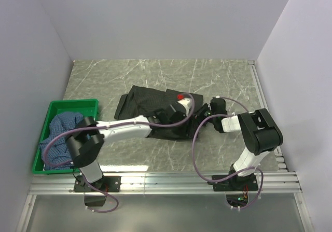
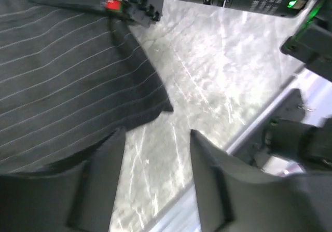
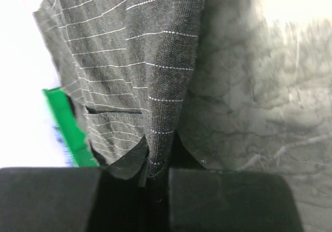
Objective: Fold and stack the long sleeve shirts
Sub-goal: Fold the shirt
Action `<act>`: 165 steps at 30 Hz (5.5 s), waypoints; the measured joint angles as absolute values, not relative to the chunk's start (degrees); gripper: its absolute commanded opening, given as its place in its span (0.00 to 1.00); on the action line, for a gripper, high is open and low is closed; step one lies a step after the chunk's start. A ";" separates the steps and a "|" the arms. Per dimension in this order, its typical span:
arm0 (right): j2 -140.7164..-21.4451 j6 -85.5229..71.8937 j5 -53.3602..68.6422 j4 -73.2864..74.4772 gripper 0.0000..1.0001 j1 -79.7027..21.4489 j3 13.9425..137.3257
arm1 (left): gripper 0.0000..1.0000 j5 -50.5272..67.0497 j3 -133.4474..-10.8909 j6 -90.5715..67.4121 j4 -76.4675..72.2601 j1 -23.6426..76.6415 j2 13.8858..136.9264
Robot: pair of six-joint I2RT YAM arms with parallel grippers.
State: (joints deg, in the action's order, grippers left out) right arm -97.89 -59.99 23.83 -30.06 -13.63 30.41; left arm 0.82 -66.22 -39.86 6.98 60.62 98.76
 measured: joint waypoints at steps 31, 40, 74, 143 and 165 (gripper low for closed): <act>-103.81 -12.25 -28.82 47.86 0.00 -26.89 88.66 | 0.46 8.12 -52.05 -45.65 13.15 23.94 88.31; -114.48 -12.99 -39.68 58.78 0.00 -33.69 100.33 | 0.22 8.27 -52.03 -49.95 8.05 23.68 95.15; -131.76 -19.20 -28.10 59.68 0.46 -49.74 121.25 | 0.07 9.72 -42.09 -56.51 -5.34 23.55 94.96; -125.19 -36.56 -21.67 38.06 0.35 -51.40 102.67 | 0.10 12.19 -39.75 -57.89 -7.62 23.44 94.19; -84.49 -40.07 -5.89 19.73 0.45 -37.28 67.35 | 0.51 8.80 -51.05 -52.56 8.97 23.44 82.59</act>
